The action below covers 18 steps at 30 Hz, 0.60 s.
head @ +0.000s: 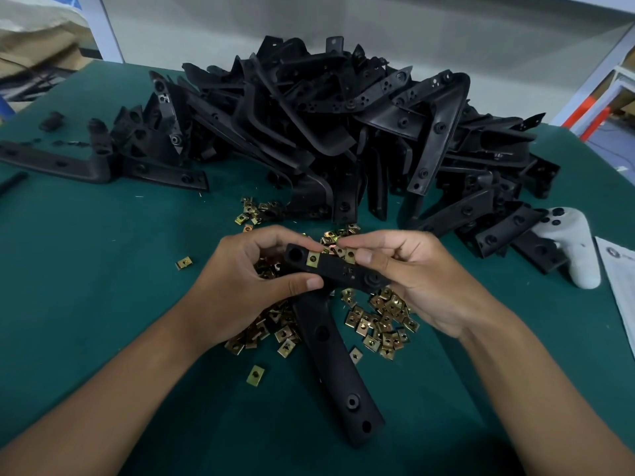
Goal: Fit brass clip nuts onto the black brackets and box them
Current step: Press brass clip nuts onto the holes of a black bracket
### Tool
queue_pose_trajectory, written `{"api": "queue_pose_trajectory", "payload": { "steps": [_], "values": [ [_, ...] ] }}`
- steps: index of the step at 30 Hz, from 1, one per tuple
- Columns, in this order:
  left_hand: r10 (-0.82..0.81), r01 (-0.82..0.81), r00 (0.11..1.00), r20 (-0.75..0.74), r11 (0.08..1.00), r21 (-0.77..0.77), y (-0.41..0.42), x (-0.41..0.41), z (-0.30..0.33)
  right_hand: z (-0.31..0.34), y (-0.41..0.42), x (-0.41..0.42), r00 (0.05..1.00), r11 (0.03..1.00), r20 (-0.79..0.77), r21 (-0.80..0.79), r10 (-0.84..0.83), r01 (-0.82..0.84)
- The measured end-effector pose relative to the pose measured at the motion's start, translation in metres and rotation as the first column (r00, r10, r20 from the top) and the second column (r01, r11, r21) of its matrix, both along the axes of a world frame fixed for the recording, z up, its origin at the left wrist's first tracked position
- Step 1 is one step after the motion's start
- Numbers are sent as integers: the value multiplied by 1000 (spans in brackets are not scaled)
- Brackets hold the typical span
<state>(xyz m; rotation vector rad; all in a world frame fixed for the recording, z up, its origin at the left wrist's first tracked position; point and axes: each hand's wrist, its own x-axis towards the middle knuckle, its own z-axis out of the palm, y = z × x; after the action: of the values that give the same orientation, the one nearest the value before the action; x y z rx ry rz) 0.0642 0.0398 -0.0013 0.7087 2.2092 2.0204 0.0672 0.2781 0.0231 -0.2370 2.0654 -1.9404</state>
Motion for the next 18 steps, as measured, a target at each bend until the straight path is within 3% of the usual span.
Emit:
{"api": "queue_pose_trajectory", "payload": {
  "steps": [18],
  "values": [
    [3,-3,999,-32,1000,9,0,-1,-1,-1,2,0,999,1000,-44,26,14,-13]
  ]
}}
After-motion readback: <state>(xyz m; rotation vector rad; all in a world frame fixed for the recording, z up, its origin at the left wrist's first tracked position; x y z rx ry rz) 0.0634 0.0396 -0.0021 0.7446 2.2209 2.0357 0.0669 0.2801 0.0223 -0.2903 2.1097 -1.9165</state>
